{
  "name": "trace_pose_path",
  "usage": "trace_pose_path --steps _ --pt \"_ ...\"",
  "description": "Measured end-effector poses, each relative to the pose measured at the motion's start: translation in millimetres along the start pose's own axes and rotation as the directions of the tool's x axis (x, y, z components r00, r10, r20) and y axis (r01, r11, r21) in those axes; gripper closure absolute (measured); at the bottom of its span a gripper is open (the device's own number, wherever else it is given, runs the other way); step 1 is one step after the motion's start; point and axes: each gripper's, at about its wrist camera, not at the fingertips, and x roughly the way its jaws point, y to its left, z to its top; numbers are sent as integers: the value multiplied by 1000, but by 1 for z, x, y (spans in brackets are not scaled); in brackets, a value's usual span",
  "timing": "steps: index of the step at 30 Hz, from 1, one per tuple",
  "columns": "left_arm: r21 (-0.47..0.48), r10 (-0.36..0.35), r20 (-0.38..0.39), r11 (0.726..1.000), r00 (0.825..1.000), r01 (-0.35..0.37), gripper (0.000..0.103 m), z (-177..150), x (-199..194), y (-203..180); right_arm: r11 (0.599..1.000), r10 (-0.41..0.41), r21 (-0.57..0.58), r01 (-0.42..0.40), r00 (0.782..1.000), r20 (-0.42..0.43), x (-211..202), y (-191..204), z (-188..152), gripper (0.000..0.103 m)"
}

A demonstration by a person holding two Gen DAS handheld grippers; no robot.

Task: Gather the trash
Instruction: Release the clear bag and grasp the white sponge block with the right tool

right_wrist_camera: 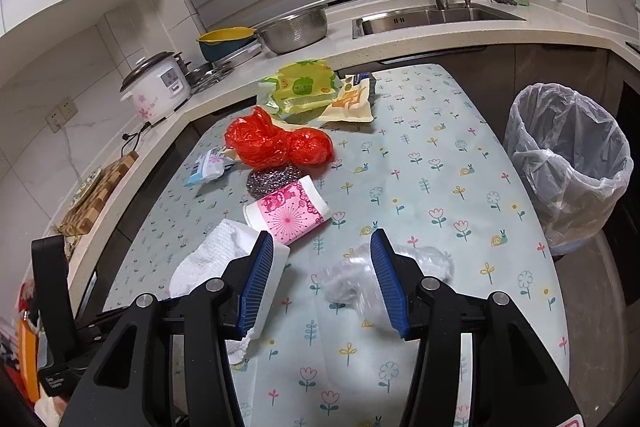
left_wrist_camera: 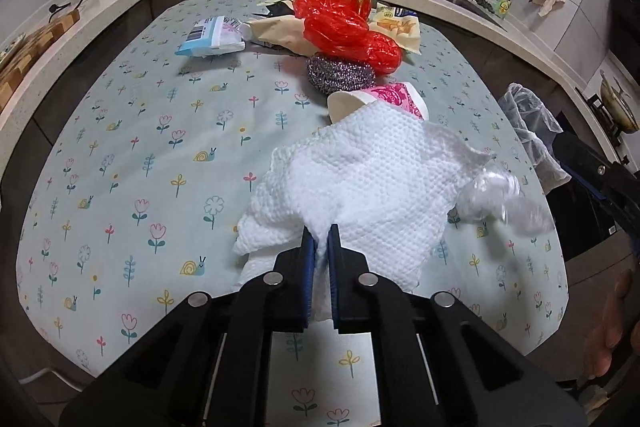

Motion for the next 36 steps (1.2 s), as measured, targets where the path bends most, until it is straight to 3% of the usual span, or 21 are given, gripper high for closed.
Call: trace_pose_path --steps 6,15,18,31,36 --pt "-40 -33 28 999 999 35 98 10 -12 12 998 56 -16 -57 998 -42 18 14 -8 53" --pt "-150 80 -46 985 996 -86 98 2 11 65 995 96 -21 -101 984 -147 60 29 -18 57" --pt "-178 96 -63 978 993 -106 98 0 16 81 992 116 -23 -122 977 -180 75 37 -19 63" --pt "-201 28 -64 979 998 -41 98 1 14 93 948 279 -82 -309 926 -255 85 118 -10 63" --pt "-198 -2 -54 980 999 -8 98 -1 9 88 941 269 -133 -310 928 -258 91 141 -5 63"
